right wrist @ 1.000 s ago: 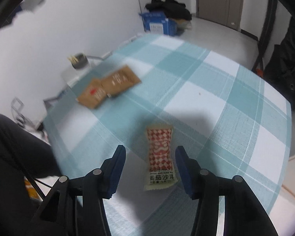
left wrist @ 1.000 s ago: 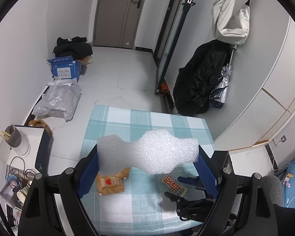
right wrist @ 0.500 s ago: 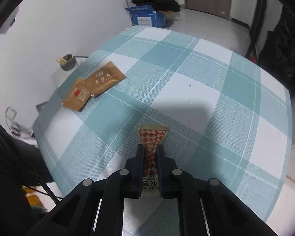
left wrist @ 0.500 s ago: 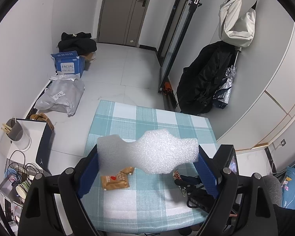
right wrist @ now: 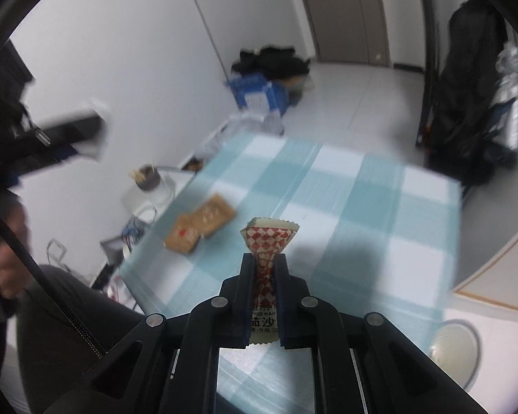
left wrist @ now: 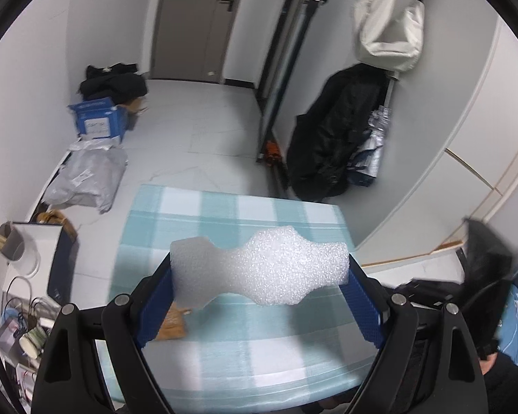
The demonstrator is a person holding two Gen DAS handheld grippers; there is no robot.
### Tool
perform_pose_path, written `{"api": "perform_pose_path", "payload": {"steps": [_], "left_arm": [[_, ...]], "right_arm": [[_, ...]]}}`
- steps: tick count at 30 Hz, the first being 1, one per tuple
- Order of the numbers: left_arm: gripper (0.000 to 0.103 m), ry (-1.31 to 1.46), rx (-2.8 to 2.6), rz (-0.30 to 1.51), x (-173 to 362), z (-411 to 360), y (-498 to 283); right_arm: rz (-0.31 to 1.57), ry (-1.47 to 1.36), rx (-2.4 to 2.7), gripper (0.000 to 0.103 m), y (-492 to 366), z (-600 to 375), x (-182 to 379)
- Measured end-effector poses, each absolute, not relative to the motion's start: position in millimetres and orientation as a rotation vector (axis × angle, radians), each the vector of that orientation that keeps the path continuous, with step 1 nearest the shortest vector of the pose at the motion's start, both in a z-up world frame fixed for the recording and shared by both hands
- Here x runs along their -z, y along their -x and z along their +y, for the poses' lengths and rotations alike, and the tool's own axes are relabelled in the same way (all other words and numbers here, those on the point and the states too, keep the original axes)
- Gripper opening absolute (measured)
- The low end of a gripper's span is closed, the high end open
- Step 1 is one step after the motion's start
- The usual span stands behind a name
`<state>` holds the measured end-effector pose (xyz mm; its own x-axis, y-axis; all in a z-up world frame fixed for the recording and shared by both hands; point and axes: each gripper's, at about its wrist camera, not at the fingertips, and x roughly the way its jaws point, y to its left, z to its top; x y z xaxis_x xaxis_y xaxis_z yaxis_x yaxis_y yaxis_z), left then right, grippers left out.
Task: Collect trash
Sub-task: 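Carry the foam and sauce packet with both grippers to the grey bin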
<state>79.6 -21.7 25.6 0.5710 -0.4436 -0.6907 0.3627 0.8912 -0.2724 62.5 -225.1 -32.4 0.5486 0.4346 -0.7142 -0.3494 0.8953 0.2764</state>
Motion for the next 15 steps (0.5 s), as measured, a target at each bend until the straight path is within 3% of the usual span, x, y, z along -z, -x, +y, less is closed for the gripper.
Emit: {"api": "perform_pose_path", "payload": {"steps": [8,15], "left_arm": [[0.087,0.059,0.624,0.842,-27.5,-111.5,-76.3],[0.087,-0.017,0.773,0.904,-7.2,-204.8,-79.9]], "right_arm": [[0.694,-0.208,-0.372,0.01,-30.9,-326.7,-44.1],[0.626,-0.283,-0.213,0.01,-3.6,-424.0,-62.9]]}}
